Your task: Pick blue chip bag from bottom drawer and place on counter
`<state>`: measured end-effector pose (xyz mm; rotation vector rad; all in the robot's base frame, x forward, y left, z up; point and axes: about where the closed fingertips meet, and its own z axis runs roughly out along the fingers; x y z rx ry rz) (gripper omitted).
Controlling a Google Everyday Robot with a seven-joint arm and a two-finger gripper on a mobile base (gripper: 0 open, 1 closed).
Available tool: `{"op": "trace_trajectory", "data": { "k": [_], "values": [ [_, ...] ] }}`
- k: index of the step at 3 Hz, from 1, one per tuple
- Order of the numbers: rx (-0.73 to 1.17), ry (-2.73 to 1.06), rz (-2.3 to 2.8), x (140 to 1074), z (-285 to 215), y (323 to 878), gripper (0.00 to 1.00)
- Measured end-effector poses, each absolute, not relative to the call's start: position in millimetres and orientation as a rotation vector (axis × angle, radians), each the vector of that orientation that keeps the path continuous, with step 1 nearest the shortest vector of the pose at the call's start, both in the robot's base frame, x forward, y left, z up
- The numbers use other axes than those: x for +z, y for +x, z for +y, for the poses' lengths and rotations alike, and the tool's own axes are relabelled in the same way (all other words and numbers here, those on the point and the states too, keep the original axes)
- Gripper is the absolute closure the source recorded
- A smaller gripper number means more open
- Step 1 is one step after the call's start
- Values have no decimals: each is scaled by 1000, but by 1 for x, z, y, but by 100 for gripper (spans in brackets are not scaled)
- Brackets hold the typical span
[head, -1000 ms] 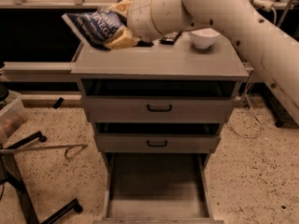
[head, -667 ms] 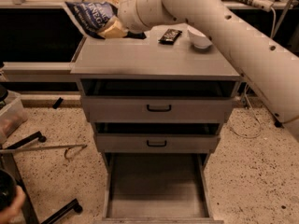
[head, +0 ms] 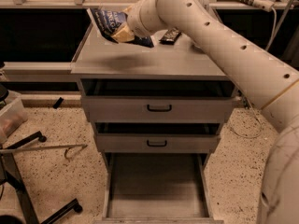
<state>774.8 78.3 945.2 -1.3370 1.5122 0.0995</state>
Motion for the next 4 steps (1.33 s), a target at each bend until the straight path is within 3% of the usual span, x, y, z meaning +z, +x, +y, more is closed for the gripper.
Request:
{"op": "trace_trajectory", "data": {
  "k": [2, 3, 4],
  "values": [
    [237, -1340, 1659, 860, 59, 780, 100],
    [237, -1340, 1659, 864, 59, 780, 84],
    [237, -1340, 1659, 864, 59, 780, 60]
  ]
}}
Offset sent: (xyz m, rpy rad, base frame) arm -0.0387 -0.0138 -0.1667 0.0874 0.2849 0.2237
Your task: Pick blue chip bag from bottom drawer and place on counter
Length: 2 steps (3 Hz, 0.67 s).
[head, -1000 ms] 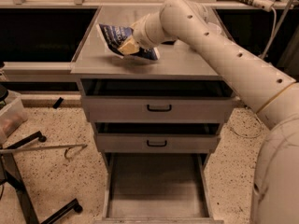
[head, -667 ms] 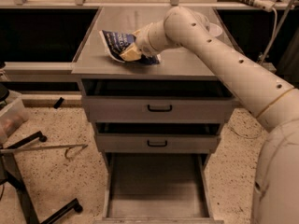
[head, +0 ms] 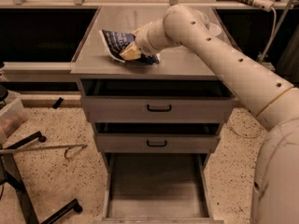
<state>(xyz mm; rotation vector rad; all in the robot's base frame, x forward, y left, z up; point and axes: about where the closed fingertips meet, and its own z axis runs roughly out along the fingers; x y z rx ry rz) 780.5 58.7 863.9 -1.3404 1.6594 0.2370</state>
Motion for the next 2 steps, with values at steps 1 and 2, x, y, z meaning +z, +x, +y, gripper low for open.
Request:
{"op": "trace_trajectory", "data": {
  "k": [1, 2],
  "values": [
    [237, -1340, 1659, 864, 59, 780, 37],
    [237, -1341, 1659, 864, 59, 780, 14]
  ]
}}
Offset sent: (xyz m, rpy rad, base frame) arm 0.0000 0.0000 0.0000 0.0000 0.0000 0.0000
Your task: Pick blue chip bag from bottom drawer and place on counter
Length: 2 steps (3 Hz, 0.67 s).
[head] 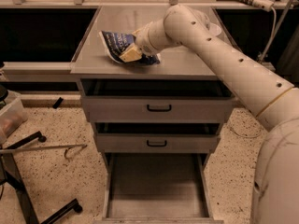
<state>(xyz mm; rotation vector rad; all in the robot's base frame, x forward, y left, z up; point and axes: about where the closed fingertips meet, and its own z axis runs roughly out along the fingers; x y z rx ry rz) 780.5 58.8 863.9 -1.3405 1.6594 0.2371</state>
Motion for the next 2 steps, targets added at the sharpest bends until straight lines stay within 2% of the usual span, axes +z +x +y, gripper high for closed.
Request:
{"op": "trace_trajectory", "data": {
  "k": [1, 2],
  "values": [
    [237, -1341, 1659, 864, 59, 780, 0],
    [237, -1341, 1659, 864, 59, 780, 0]
  ]
}}
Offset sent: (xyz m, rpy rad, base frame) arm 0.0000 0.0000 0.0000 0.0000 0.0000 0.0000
